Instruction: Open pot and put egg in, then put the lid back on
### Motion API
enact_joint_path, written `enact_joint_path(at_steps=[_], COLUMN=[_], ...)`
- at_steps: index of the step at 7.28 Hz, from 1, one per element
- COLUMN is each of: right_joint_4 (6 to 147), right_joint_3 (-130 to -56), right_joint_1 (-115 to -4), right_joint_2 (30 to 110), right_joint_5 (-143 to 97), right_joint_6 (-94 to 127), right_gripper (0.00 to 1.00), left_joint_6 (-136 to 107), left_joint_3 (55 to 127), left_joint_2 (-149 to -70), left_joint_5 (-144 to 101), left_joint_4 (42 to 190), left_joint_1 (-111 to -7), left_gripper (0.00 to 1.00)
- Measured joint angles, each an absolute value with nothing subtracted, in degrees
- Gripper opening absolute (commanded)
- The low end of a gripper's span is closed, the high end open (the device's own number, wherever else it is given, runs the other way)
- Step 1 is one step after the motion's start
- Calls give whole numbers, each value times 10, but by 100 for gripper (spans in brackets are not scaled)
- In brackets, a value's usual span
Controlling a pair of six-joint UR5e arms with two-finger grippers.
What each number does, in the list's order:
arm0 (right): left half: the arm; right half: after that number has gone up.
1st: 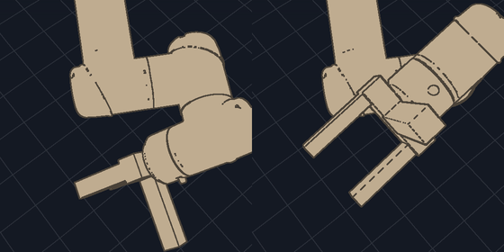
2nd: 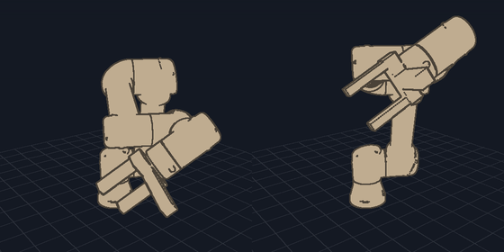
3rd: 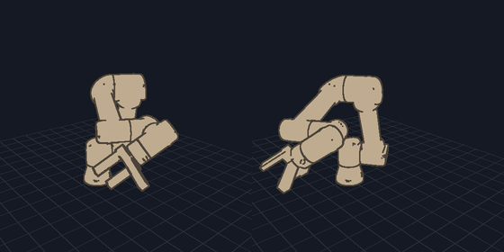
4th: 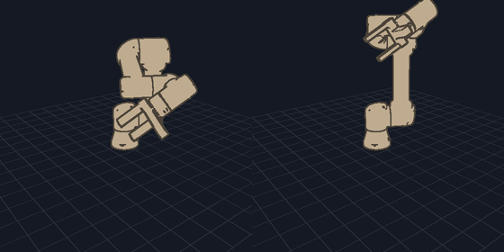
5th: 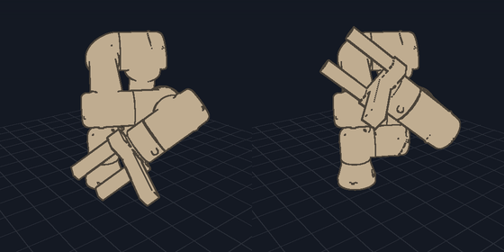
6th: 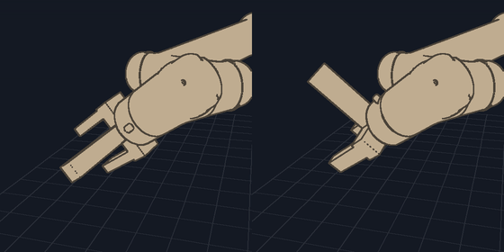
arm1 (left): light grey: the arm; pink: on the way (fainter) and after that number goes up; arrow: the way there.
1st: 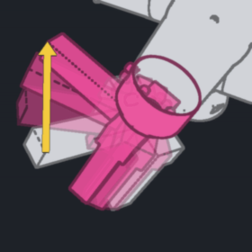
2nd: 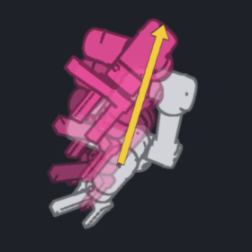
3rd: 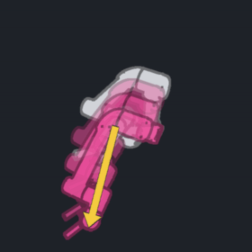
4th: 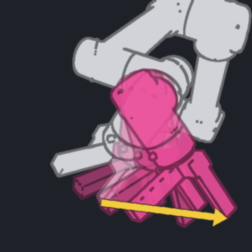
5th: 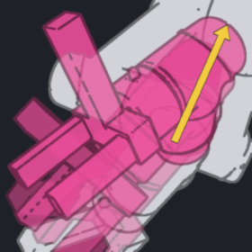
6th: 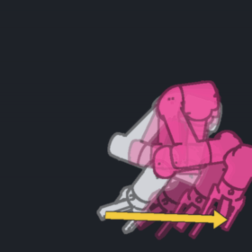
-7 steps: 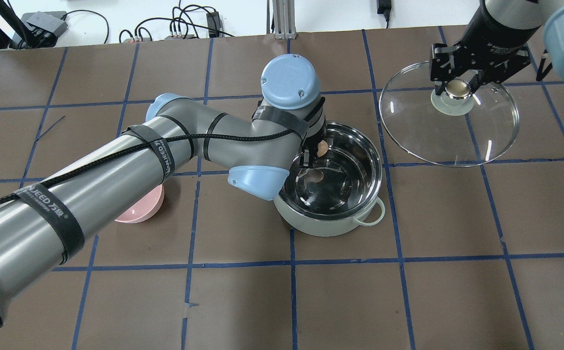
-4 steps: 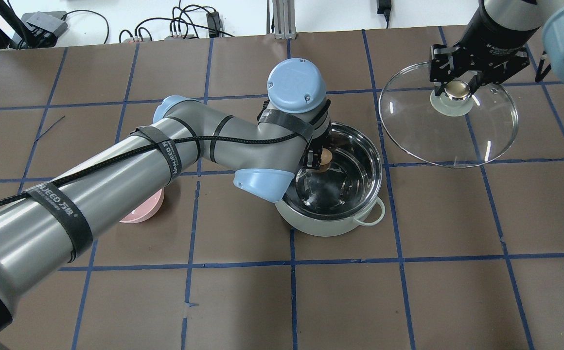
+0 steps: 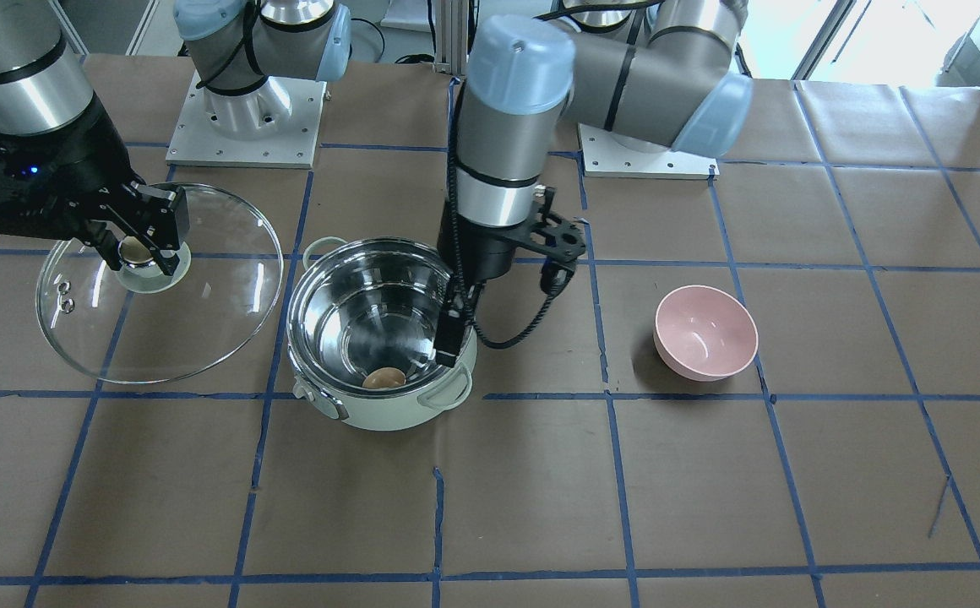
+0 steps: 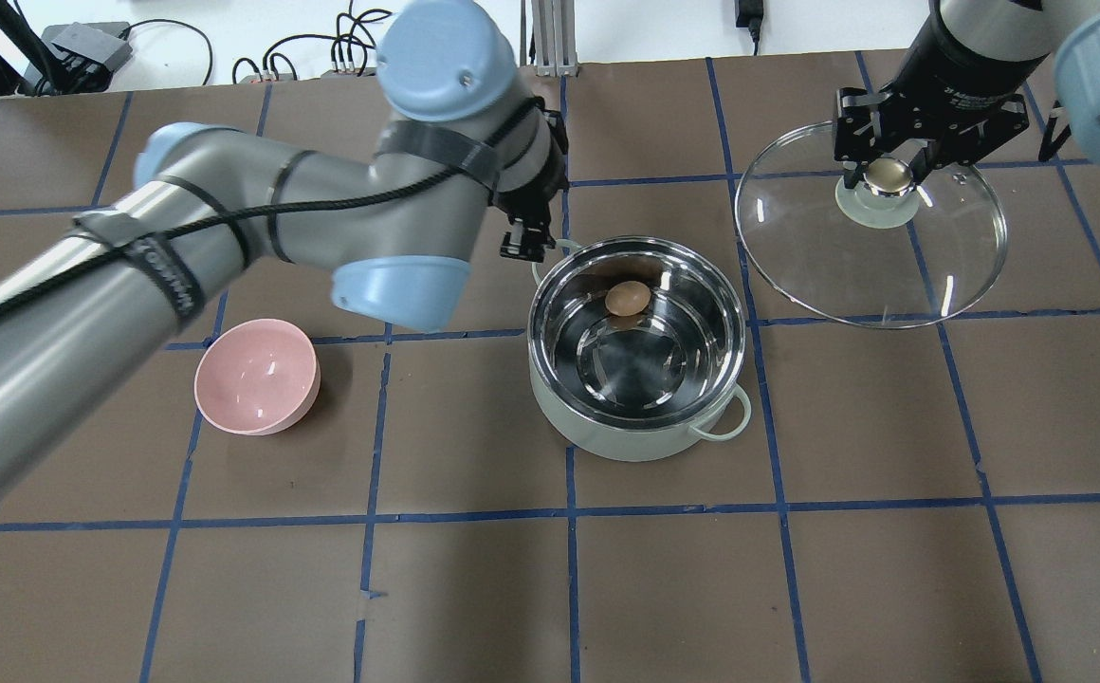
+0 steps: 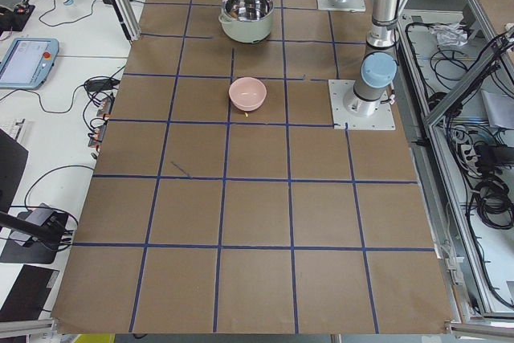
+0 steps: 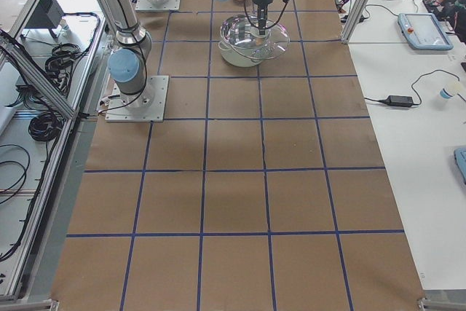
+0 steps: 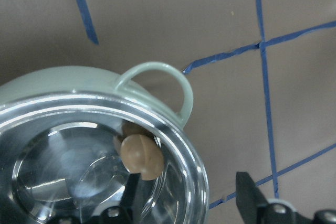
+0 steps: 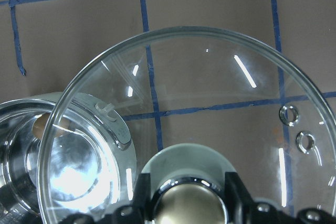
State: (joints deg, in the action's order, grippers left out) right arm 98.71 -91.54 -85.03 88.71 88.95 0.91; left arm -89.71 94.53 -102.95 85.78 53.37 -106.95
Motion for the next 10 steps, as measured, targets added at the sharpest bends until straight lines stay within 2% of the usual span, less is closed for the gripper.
enact_joint_path(at_steps=[2,3,5,7,10], right_joint_4=[992,993,1005,1043,1124], right_joint_3=[-925,-927,-928,-929,-936], right_joint_1=[-867,-881,-919,-973,-1038], right_joint_2=[887,886,877,853,806], right_joint_5=[885,884,883,882,862], right_joint_6=[28,48,110,194,289], right_gripper=[31,30,31,31,31], left_joint_6=[-721,-628,-470,-340,-164], left_joint_3=[945,945,945,934,892], left_joint_2=[-955,-919,-866,-841,-834], left_joint_5=[846,858,922,947,937], left_joint_4=[660,726,817,869,966], left_joint_1=[-993,-968,-945,-939,-891], left_gripper=[72,76,79,79,87])
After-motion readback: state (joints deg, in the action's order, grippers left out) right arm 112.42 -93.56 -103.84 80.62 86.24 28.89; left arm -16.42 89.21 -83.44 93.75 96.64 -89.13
